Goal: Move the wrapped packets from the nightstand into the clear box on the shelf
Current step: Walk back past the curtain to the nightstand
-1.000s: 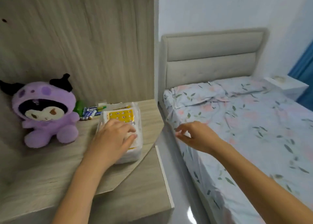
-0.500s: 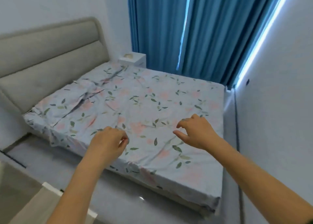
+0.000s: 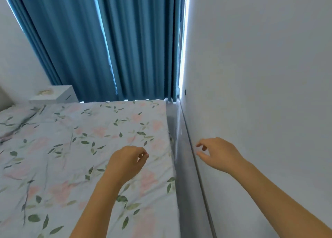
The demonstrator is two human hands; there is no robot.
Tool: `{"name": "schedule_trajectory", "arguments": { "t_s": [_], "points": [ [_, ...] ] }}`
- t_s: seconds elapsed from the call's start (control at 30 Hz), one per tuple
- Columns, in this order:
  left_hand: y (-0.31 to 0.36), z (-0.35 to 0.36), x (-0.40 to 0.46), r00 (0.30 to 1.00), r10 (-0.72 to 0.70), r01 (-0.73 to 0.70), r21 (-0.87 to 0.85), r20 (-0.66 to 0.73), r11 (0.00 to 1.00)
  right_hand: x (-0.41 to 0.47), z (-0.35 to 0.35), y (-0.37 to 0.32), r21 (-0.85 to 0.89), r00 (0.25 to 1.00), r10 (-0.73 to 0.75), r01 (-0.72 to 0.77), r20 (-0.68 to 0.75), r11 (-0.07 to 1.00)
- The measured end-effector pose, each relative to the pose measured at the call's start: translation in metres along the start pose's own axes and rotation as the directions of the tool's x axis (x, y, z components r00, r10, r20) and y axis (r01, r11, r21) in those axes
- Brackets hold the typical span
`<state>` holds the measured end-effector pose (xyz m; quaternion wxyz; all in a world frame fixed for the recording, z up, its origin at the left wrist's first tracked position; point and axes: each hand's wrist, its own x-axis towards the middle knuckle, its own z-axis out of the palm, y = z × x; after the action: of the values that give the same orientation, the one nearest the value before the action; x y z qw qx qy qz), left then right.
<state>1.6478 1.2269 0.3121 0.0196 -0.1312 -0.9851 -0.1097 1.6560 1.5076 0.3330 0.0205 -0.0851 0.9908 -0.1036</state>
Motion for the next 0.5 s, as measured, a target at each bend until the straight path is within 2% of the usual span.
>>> {"name": "schedule_trajectory", "arguments": {
  "t_s": [0.23,0.5],
  "points": [
    [0.046,0.025,0.117,0.997,0.063,-0.064,0.026,0.045,0.998,0.044,-0.019,0.097,-0.041,0.992,0.127,-0.127,0.0,0.991],
    [0.06,0.051,0.249,0.996,0.044,-0.047,0.033,0.08,0.998,0.141,-0.007,0.167,0.06,0.978,0.202,-0.205,0.053,0.977]
  ]
}}
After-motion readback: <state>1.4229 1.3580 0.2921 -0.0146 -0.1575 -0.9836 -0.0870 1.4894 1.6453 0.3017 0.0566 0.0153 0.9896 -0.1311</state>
